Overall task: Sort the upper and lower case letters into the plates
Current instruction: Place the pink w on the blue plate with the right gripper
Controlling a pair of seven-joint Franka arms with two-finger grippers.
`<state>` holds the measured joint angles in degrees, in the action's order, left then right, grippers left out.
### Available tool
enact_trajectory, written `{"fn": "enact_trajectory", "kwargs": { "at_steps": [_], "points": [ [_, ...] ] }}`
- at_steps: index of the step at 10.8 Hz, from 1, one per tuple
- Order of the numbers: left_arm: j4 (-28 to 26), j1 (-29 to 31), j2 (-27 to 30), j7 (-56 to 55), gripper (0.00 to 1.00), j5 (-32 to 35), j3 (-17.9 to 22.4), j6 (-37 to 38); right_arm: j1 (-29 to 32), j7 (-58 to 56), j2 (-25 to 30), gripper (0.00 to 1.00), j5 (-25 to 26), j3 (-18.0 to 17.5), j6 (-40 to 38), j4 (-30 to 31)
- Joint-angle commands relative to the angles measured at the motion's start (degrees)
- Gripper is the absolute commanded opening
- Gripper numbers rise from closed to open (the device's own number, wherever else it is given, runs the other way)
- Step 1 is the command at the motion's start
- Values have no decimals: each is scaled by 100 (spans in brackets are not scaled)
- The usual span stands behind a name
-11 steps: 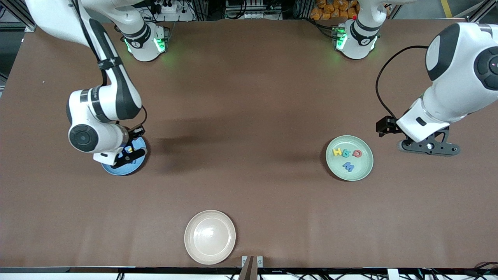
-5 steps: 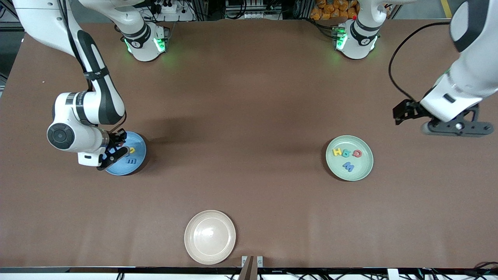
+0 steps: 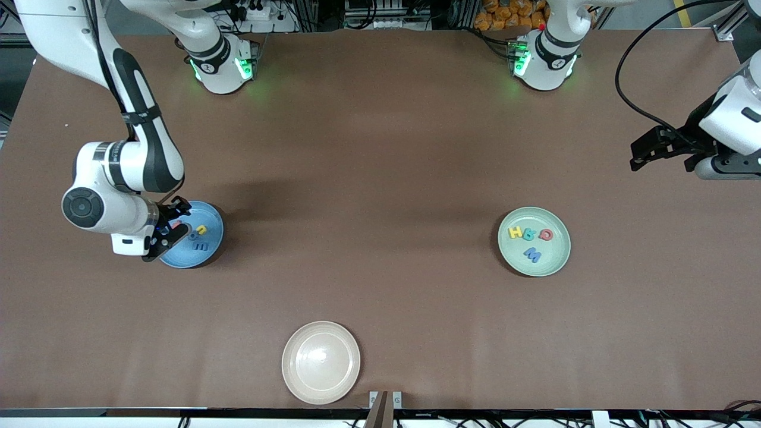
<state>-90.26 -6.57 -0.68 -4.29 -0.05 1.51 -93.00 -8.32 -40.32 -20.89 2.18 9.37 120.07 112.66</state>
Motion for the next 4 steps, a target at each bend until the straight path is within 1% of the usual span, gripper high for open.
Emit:
{"fn": "enact_trajectory", "kwargs": {
  "at_steps": [1, 2, 4],
  "points": [
    [70, -11, 33, -2, 100, -162, 25, 107, 33, -117, 471, 100, -42, -14, -622, -365],
    [61, -11, 33, 7, 100, -188, 34, 107, 24, -108, 611, 100, -42, -23, -660, -524],
    [61, -11, 33, 25, 100, -197, 25, 107, 50, -90, 1067, 100, -86, -23, -695, -832]
  ]
}}
